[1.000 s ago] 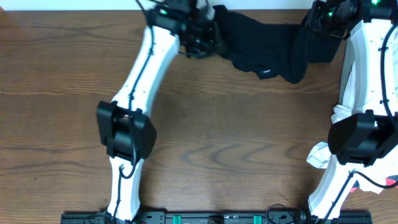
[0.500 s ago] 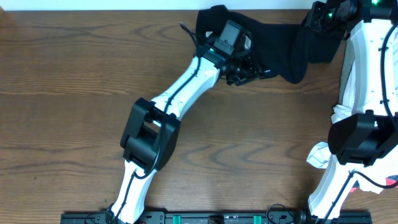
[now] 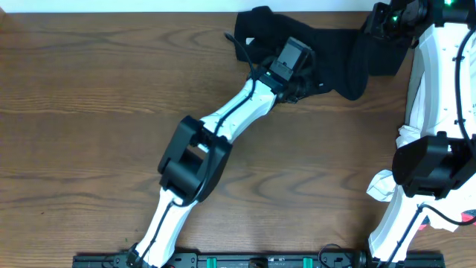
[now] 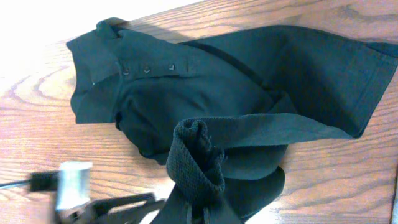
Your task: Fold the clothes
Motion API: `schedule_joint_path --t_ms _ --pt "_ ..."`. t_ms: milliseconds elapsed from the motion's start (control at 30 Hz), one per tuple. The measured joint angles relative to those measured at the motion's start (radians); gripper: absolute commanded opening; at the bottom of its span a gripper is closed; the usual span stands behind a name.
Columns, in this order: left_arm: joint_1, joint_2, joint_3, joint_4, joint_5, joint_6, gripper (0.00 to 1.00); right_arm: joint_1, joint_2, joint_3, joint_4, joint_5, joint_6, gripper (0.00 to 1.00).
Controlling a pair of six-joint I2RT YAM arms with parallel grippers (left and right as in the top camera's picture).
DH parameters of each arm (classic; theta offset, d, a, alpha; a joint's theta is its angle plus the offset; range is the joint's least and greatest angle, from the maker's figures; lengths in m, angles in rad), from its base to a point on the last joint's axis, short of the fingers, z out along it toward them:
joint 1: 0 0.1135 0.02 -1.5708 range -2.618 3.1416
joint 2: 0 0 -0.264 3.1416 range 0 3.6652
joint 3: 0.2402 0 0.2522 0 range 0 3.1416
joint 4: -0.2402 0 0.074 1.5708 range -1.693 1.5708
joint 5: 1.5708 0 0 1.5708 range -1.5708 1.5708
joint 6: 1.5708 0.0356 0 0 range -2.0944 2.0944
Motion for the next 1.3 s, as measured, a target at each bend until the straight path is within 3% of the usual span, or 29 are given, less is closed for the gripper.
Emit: schedule_joint_path --t_ms 367,967,1133,1300 --pt "0.001 0.110 -0.005 0.164 -0.019 0.000 0.45 0.000 0.000 0.000 -0.006 0.000 0.000 0.01" --pt "-0.019 0.154 0.006 0.243 -0.027 0.000 0.44 0.000 0.000 0.000 -0.011 0.000 0.000 0.01" --pt "-0.020 0.158 0.006 0.242 -0.034 0.002 0.25 0.000 0.000 0.000 -0.012 0.000 0.000 0.01" --pt "-0.021 0.164 0.006 0.241 -0.041 0.003 0.14 0.000 0.000 0.000 -0.014 0.000 0.000 0.01"
